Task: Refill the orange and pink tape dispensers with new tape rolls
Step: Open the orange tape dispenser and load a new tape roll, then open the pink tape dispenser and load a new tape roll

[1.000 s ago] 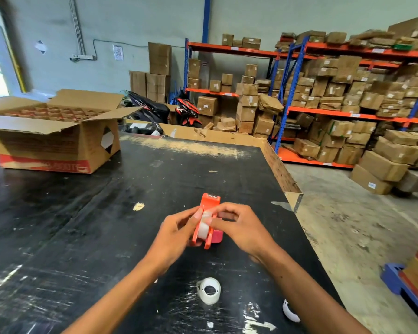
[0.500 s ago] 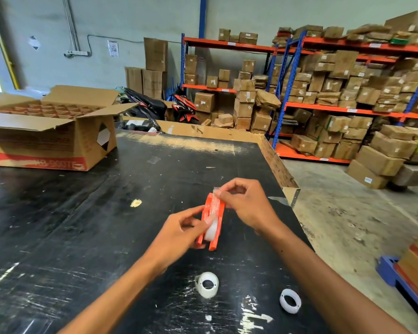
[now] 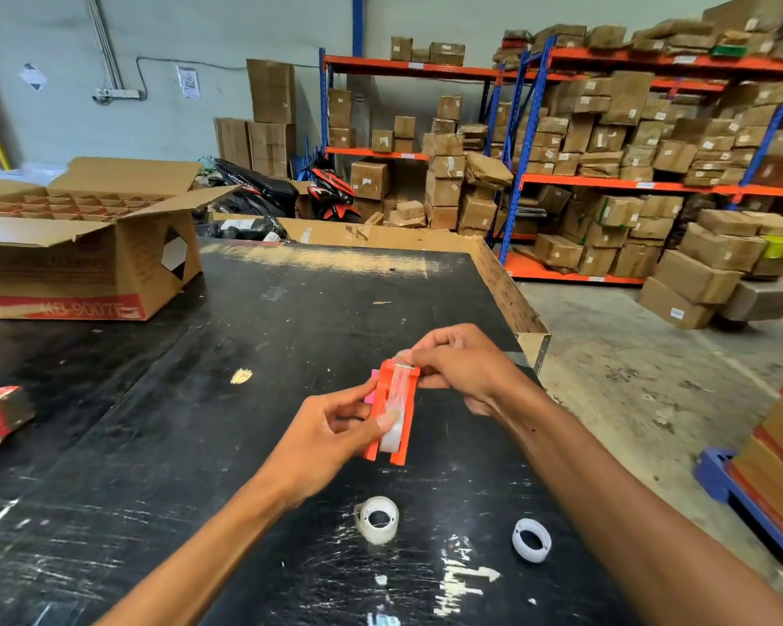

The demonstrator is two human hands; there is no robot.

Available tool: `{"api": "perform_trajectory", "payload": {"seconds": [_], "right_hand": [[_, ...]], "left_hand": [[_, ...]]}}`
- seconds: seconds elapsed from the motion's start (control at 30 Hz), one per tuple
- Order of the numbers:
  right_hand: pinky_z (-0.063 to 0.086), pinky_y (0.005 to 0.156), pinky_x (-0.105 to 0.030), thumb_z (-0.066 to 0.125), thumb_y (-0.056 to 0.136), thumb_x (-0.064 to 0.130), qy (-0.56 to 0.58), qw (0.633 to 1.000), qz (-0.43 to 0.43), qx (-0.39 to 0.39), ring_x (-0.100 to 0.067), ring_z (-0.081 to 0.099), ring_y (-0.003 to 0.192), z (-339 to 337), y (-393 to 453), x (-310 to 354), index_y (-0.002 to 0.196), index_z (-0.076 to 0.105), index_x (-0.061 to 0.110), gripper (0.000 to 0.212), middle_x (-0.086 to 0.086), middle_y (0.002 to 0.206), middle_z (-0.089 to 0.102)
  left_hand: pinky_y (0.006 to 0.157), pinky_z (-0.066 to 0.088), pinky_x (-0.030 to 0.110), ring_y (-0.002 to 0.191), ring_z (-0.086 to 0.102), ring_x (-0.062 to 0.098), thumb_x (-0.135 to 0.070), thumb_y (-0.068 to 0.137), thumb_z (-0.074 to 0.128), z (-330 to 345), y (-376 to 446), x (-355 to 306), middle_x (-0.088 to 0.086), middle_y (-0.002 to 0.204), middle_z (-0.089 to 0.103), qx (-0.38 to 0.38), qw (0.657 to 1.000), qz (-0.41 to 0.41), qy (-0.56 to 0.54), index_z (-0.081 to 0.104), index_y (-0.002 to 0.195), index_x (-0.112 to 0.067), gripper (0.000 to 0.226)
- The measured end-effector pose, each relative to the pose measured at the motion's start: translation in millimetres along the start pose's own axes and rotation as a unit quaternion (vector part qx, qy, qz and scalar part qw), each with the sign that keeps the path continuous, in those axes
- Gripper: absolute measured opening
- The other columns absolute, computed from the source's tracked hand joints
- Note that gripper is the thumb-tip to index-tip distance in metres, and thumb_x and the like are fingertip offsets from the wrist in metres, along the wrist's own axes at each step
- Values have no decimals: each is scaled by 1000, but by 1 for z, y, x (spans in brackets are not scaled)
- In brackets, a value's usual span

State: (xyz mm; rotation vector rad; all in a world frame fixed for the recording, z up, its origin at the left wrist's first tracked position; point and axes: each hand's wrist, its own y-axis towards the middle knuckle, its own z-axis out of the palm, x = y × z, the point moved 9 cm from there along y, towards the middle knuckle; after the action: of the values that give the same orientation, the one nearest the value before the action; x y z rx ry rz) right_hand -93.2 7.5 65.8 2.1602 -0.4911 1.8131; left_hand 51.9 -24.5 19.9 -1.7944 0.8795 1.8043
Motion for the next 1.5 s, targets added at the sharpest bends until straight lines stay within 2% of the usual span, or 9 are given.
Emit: {"api": "perform_trajectory", "payload": {"seconds": [0.13,0.3,0.5,0.67,0.83,1.1,1.27,1.37,1.5], "right_hand": [[60,63,-19,68,83,6,8,999,39,12,-16,71,71,-7,6,-15,75,68,0,10,-16,84,72],[57,86,-33,61,90,29,52,995,55,-61,-22,70,96,-37,13,-45,100,69,3,29,-15,104,73],[59,73,-25,52,95,25,42,992,90,-75,-15,72,79,-56,2,-100,87,70,8,26,-9,89,74],[58,66,-17,45,98,16,54,988,113,-91,-13,73,80,-66,19,-128,102,68,-6,33,-15,96,74],[54,94,-42,44,95,14,21,989,120,-88,-26,70,99,-61,43,-142,98,72,0,32,-18,101,75],[53,96,-44,44,92,10,-5,991,109,-74,-26,70,98,-58,48,-147,96,75,9,31,-14,99,76],[52,96,-46,45,93,11,-68,988,88,-107,-27,68,96,-65,47,-138,95,69,0,27,-24,107,70],[49,91,-30,52,92,12,-189,960,-15,-206,-18,63,98,-77,45,-101,112,66,0,27,-15,114,69],[40,70,-4,56,87,5,-241,957,-101,-126,-13,62,86,-35,62,-60,107,69,3,25,-12,106,72]], "left_hand": [[75,58,33,83,66,21,-34,68,73,9,3,5,19,100,74,4,1000,-17,-10,68,107,-35,40],[82,58,45,72,66,19,-29,81,69,26,29,26,17,91,67,-21,994,-92,-59,70,97,-27,16],[66,57,36,68,63,22,-30,91,57,59,73,67,13,81,65,-76,981,-175,-41,56,93,-11,19],[68,47,32,70,55,15,-23,94,46,80,103,91,10,86,67,-80,981,-172,31,68,93,-7,27],[78,48,28,93,65,19,-15,96,41,81,115,92,7,102,73,-84,980,-159,80,71,103,-9,32],[84,50,36,92,65,26,-13,93,42,76,116,94,13,102,73,-64,977,-148,139,71,101,-6,31],[62,44,13,74,55,12,-8,94,42,71,110,75,2,83,64,-47,979,-108,168,67,92,-14,26],[59,43,5,79,55,11,1,89,49,48,105,46,1,89,61,-82,977,-49,193,65,108,-6,26],[97,45,26,106,59,20,6,75,59,-2,100,33,9,118,62,-120,961,-6,250,57,125,-4,52]]}}
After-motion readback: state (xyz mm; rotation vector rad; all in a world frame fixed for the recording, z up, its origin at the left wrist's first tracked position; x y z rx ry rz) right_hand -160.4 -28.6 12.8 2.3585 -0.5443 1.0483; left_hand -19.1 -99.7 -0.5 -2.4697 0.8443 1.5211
